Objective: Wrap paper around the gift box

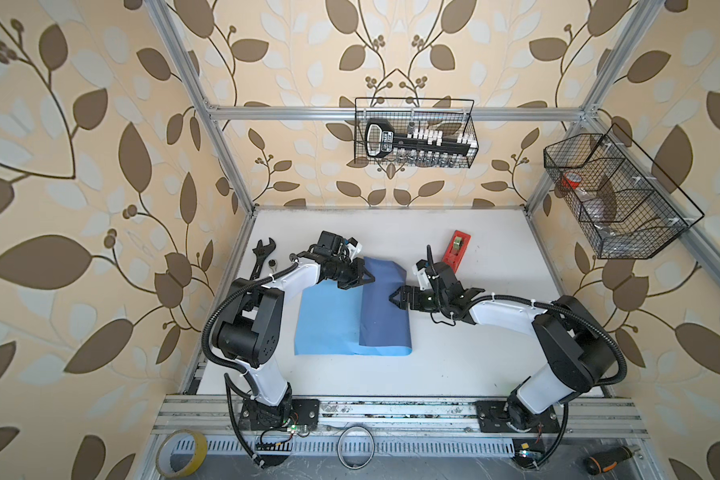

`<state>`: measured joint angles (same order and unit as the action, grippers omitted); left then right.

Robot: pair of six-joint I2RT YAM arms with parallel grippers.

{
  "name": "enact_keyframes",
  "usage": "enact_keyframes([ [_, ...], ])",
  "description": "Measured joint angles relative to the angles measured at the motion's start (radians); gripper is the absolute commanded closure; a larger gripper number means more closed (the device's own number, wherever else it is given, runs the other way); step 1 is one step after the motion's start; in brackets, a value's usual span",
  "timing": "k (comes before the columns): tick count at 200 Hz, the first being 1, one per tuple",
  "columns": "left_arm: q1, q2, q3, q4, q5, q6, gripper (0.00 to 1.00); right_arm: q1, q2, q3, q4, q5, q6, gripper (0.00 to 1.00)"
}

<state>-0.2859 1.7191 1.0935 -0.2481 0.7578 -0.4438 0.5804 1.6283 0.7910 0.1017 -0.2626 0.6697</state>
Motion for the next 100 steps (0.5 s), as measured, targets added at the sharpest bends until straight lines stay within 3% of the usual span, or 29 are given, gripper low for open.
enact_keyframes([
  [22,0.000,0.000,-0.003,-0.002,-0.008,0.003,0.83,0.002,0.011,0.000,0.009,-0.002,0.000,0.00],
  [72,0.013,-0.077,-0.059,0.012,-0.095,-0.014,0.39,0.007,0.027,0.000,0.043,-0.004,0.003,0.00],
  [100,0.013,-0.139,-0.123,0.014,-0.150,-0.032,0.31,0.009,0.031,-0.002,0.054,-0.004,0.003,0.00],
])
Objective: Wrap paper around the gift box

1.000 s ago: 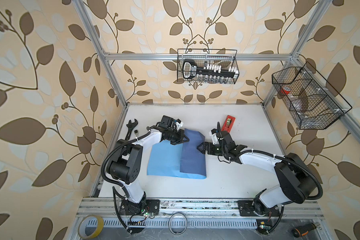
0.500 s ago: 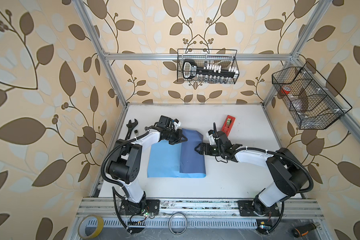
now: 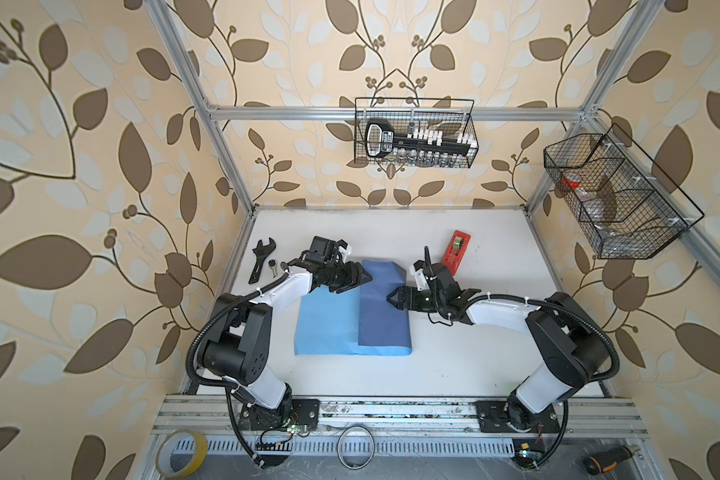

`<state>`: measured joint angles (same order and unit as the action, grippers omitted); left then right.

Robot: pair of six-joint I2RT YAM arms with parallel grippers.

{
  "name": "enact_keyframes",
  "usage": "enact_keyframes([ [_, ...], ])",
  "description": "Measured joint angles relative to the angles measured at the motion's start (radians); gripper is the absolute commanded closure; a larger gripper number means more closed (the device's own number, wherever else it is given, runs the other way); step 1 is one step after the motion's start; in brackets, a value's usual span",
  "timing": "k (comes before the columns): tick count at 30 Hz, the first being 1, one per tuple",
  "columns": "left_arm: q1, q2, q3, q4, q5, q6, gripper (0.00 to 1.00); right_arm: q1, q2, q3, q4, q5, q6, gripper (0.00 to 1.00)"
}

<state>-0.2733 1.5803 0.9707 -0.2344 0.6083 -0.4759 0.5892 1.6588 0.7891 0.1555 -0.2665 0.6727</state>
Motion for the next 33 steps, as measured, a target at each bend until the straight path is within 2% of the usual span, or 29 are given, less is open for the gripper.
enact_keyframes([
  [7,-0.016,0.019,-0.030,0.009,-0.006,-0.022,0.29,0.000,0.010,-0.005,0.026,-0.008,0.000,0.00],
  [13,-0.035,0.069,-0.029,0.014,-0.006,-0.029,0.32,0.000,0.013,-0.006,0.032,-0.014,0.000,0.00],
  [22,-0.035,0.093,-0.037,0.051,0.029,-0.037,0.52,0.000,0.013,-0.001,0.021,-0.025,-0.009,0.00],
  [33,-0.034,0.069,-0.094,0.145,0.066,-0.055,0.71,-0.017,0.012,0.076,-0.102,-0.040,-0.065,0.03],
])
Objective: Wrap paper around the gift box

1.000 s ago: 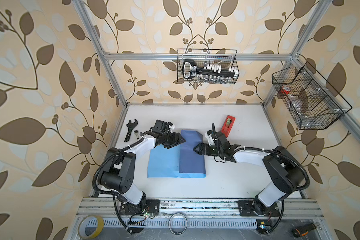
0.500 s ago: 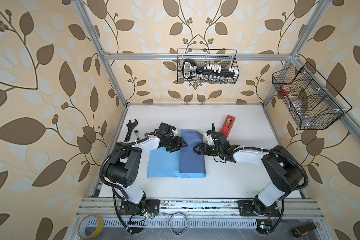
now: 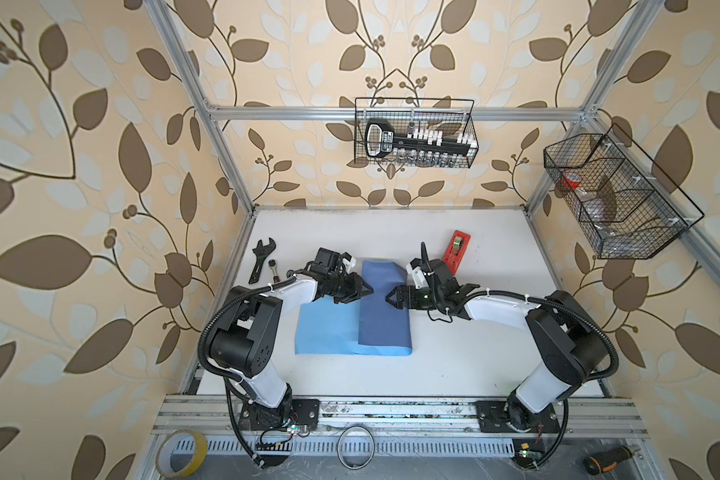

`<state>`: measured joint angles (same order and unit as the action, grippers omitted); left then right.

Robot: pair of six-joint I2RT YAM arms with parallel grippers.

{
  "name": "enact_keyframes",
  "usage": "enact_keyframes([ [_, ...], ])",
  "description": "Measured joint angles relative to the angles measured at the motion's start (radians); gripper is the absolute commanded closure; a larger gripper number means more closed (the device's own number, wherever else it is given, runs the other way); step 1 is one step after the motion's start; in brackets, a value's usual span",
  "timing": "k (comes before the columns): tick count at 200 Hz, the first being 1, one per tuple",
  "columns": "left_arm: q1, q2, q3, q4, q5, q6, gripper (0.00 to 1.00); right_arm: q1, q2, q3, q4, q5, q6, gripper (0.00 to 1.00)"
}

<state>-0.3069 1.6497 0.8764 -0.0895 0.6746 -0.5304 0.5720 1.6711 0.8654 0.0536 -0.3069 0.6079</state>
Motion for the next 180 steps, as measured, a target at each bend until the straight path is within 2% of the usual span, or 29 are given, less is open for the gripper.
enact_keyframes([
  [88,0.000,-0.022,-0.038,0.050,-0.004,-0.019,0.75,-0.017,0.049,0.058,-0.034,-0.022,-0.024,0.11],
  [114,-0.001,-0.044,-0.055,0.050,-0.018,-0.031,0.63,-0.013,0.058,0.058,-0.031,-0.026,-0.031,0.12],
  [139,-0.002,-0.084,-0.079,0.023,-0.055,-0.049,0.46,-0.006,0.058,0.058,-0.025,-0.023,-0.043,0.13],
  [180,-0.002,-0.117,-0.086,-0.019,-0.080,-0.082,0.36,-0.005,0.058,0.058,-0.020,-0.023,-0.052,0.14],
])
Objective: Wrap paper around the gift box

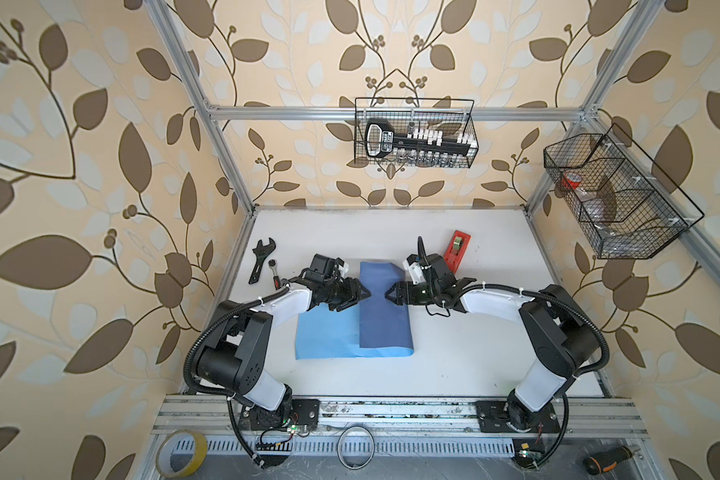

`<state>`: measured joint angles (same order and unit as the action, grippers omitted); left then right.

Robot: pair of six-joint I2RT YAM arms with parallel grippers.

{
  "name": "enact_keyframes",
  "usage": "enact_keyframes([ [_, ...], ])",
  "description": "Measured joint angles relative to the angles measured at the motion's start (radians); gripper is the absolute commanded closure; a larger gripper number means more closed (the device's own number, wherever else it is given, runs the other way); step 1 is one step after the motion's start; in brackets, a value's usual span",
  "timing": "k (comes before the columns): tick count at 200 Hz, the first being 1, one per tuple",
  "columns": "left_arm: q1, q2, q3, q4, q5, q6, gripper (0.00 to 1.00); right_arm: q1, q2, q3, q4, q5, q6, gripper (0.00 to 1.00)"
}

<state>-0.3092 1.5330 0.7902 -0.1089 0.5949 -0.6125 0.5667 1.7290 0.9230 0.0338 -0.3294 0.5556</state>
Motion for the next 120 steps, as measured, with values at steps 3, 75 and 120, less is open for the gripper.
enact_keyframes([
  [3,0.000,0.000,0.000,0.000,0.000,0.000,0.35,0.000,0.000,0.000,0.000,0.000,0.000,0.14],
  [75,-0.052,0.034,0.026,-0.003,-0.001,0.002,0.40,0.003,0.003,0.000,0.008,0.000,0.000,0.14],
  [120,-0.050,0.041,0.013,0.018,0.021,0.005,0.60,0.003,0.003,0.001,0.004,0.001,-0.007,0.12],
])
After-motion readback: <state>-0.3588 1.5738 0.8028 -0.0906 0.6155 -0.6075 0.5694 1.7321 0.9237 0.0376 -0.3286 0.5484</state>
